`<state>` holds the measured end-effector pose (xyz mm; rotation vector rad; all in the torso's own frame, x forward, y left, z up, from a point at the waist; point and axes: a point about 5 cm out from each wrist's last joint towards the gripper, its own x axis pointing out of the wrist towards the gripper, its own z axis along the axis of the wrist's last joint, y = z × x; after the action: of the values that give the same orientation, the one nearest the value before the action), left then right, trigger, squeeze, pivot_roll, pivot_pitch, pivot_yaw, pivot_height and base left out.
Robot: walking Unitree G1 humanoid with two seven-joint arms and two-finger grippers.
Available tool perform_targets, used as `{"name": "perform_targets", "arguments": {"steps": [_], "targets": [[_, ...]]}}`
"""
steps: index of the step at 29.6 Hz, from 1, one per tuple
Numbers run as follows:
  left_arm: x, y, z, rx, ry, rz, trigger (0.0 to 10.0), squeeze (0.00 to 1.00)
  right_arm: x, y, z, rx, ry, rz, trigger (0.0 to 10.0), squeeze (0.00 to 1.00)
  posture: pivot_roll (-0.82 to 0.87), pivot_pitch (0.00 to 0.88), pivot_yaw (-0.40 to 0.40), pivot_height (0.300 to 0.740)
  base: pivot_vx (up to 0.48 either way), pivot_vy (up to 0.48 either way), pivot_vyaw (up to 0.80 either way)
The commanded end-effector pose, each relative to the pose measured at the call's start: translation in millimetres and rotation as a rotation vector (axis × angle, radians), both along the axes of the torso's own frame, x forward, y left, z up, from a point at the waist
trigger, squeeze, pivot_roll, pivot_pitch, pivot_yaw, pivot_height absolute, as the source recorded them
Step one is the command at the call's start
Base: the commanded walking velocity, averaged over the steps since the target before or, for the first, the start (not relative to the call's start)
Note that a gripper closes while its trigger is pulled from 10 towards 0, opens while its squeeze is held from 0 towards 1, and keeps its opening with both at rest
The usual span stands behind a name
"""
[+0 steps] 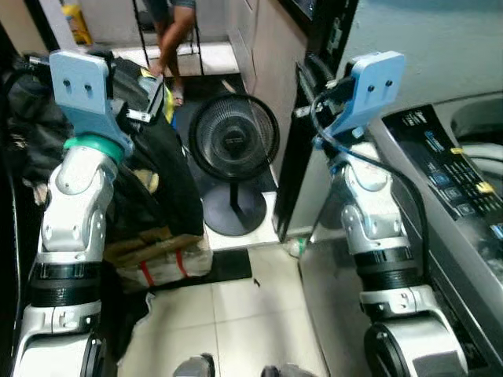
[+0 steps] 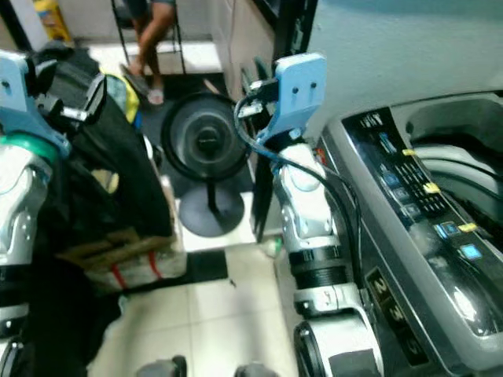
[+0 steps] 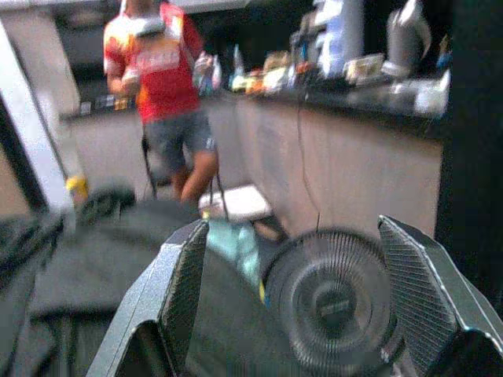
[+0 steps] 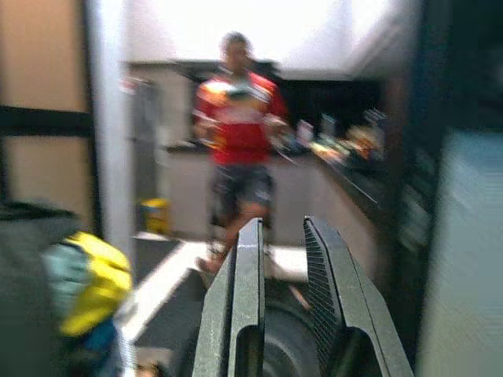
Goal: Clothes washing
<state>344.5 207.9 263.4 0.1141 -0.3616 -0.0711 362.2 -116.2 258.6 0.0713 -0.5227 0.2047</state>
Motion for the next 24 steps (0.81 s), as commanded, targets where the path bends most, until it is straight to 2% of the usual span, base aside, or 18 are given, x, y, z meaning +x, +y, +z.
{"name": "perform_targets", "arguments": {"steps": [1,2,3,4,5,6,7,8,9,10,11,12,16,17,18,23,24], "targets": [[1.9,7.9,-14.3,0.007,0.067,0.039,10.0,0.00,2.4,-6.7,-14.7,0.009,0.055,-0.045,10.0,0.00,0.09,0.022,0.043,0.740,0.000,0.000,0.00],[2.4,11.2,-24.2,0.017,0.102,0.045,10.0,0.00,4.1,-10.0,-27.8,0.004,0.107,-0.058,10.0,0.00,0.09,0.024,0.038,0.740,0.000,0.000,0.00],[4.0,15.6,-43.1,0.038,0.196,0.065,10.0,0.00,5.3,-13.8,-46.3,-0.002,0.175,-0.071,10.0,0.00,0.09,0.020,0.029,0.740,0.000,0.000,0.00],[4.0,15.6,-43.1,0.038,0.196,0.065,10.0,0.00,5.3,-13.8,-46.3,-0.002,0.175,-0.071,10.0,0.00,0.09,0.020,0.029,0.740,0.000,0.000,0.00],[5.2,21.5,-69.6,0.102,0.331,0.118,10.0,0.00,5.5,-18.2,-68.5,0.000,0.255,-0.089,10.0,0.00,0.09,0.018,0.026,0.740,0.000,0.000,0.00],[5.2,21.5,-69.6,0.102,0.331,0.118,10.0,0.00,5.5,-18.2,-68.5,0.000,0.255,-0.089,10.0,0.00,0.09,0.018,0.026,0.740,0.000,0.000,0.00],[4.0,26.9,-88.9,0.135,0.421,0.156,10.0,0.00,4.7,-20.9,-84.9,-0.001,0.315,-0.102,10.0,0.00,0.09,0.015,0.018,0.740,0.000,0.000,0.00],[1.3,31.2,-99.6,0.109,0.459,0.192,10.0,0.00,4.2,-26.0,-99.5,0.029,0.380,-0.130,10.0,0.00,0.09,0.014,0.017,0.740,0.000,0.000,0.00],[-0.7,35.0,-103.0,0.066,0.451,0.232,10.0,0.00,3.7,-30.5,-108.3,0.062,0.425,-0.155,10.0,0.00,0.09,0.014,0.017,0.740,0.000,0.000,0.00],[-0.7,35.0,-103.0,0.066,0.451,0.232,10.0,0.00,3.7,-30.5,-108.3,0.062,0.425,-0.155,10.0,0.00,0.09,0.014,0.017,0.740,0.000,0.000,0.00],[-4.1,40.9,-103.3,-0.010,0.444,0.259,10.0,0.00,3.2,-35.9,-114.6,0.114,0.462,-0.172,10.0,0.00,0.09,0.014,0.017,0.740,0.000,0.000,0.00],[-7.1,44.8,-102.6,-0.049,0.435,0.255,10.0,0.00,2.7,-40.3,-118.4,0.139,0.482,-0.191,10.0,0.00,0.10,0.013,0.016,0.740,0.000,0.000,0.00],[-15.3,57.9,-100.6,-0.016,0.394,0.262,10.0,0.00,0.2,-44.8,-121.2,0.122,0.470,-0.210,10.0,0.00,0.10,0.017,0.018,0.740,0.000,0.000,0.00],[-23.1,68.3,-98.8,-0.001,0.344,0.269,10.0,0.00,-2.6,-42.3,-122.4,0.070,0.450,-0.200,10.0,0.00,0.09,0.023,0.025,0.740,0.000,0.000,0.00],[-26.6,71.7,-98.7,-0.015,0.329,0.271,10.0,0.00,-3.8,-40.4,-123.3,0.038,0.439,-0.193,10.0,0.00,0.09,0.027,0.021,0.740,0.000,0.000,0.00],[-30.7,72.0,-101.8,-0.019,0.295,0.261,10.0,0.00,-6.2,-33.7,-126.7,-0.015,0.420,-0.181,10.0,0.00,0.10,0.033,0.014,0.740,0.000,0.000,0.00],[-32.2,71.2,-109.9,-0.031,0.315,0.265,10.0,0.00,-7.4,-32.1,-128.1,-0.019,0.416,-0.181,10.0,0.00,0.09,0.033,0.015,0.740,0.000,0.000,0.00]]}}
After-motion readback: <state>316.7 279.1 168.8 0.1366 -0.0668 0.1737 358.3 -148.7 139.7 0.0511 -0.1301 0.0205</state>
